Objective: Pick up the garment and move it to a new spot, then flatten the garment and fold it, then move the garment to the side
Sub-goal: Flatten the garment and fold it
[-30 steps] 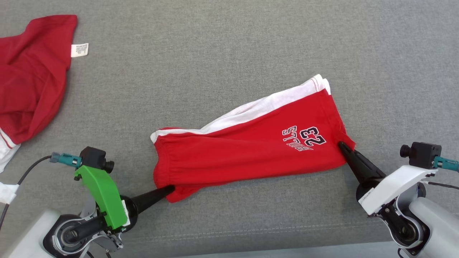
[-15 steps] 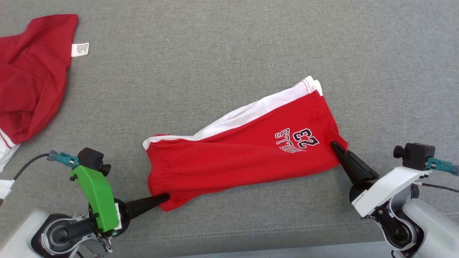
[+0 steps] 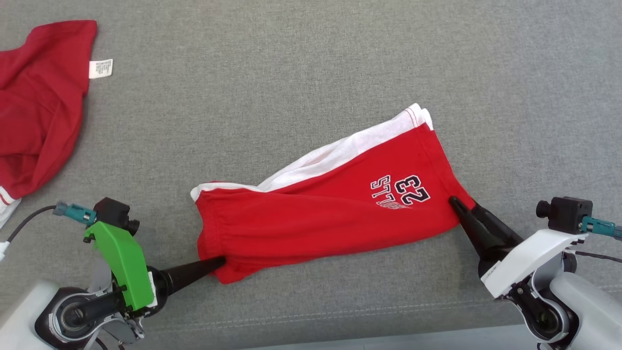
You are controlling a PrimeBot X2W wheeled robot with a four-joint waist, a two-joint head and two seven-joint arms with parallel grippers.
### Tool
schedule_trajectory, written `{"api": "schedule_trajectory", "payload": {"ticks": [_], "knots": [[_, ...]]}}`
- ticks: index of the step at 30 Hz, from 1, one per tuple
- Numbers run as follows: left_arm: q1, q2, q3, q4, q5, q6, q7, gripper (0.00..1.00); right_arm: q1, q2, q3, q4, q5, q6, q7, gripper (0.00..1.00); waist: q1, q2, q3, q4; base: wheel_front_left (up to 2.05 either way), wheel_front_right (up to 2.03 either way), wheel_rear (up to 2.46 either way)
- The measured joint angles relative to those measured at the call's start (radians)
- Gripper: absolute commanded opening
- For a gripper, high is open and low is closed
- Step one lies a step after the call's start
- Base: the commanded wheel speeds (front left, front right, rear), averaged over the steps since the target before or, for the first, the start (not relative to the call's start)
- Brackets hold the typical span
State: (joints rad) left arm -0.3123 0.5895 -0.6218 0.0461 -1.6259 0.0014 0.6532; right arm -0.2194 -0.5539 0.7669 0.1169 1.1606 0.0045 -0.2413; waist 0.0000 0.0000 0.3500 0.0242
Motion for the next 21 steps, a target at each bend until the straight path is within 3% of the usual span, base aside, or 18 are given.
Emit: {"api": "schedule_trajectory", "payload": {"ticks": [1,2,11,17,21], "knots": [[-0.003,0.0,-0.001,0.006,0.016,0.0,-0.001,1.0,0.001,-0.003,0.0,0.003,0.0,-0.005,0.0,0.85,0.0,0.0,-0.003,0.002,0.0,0.0,0.0],[-0.005,-0.001,-0.001,0.009,0.026,0.0,-0.008,1.0,0.003,-0.005,0.001,0.005,0.0,-0.005,0.001,1.0,0.0,0.0,-0.006,0.004,0.0,0.0,0.0],[-0.003,0.012,-0.041,0.028,0.264,0.001,-0.159,1.0,0.039,-0.043,0.002,0.016,0.0,-0.016,0.014,1.0,0.0,0.0,-0.07,0.021,0.0,0.0,0.0],[0.016,0.026,-0.085,0.032,0.436,0.054,-0.275,1.0,0.043,-0.083,-0.018,0.03,-0.007,-0.041,0.014,1.0,0.0,0.0,-0.119,0.038,0.0,0.0,0.0],[0.034,-0.011,-0.104,0.018,0.482,0.068,-0.344,1.0,0.043,-0.107,-0.031,0.041,-0.004,-0.051,0.023,1.0,0.0,0.0,-0.137,0.066,0.0,0.0,0.0]]}}
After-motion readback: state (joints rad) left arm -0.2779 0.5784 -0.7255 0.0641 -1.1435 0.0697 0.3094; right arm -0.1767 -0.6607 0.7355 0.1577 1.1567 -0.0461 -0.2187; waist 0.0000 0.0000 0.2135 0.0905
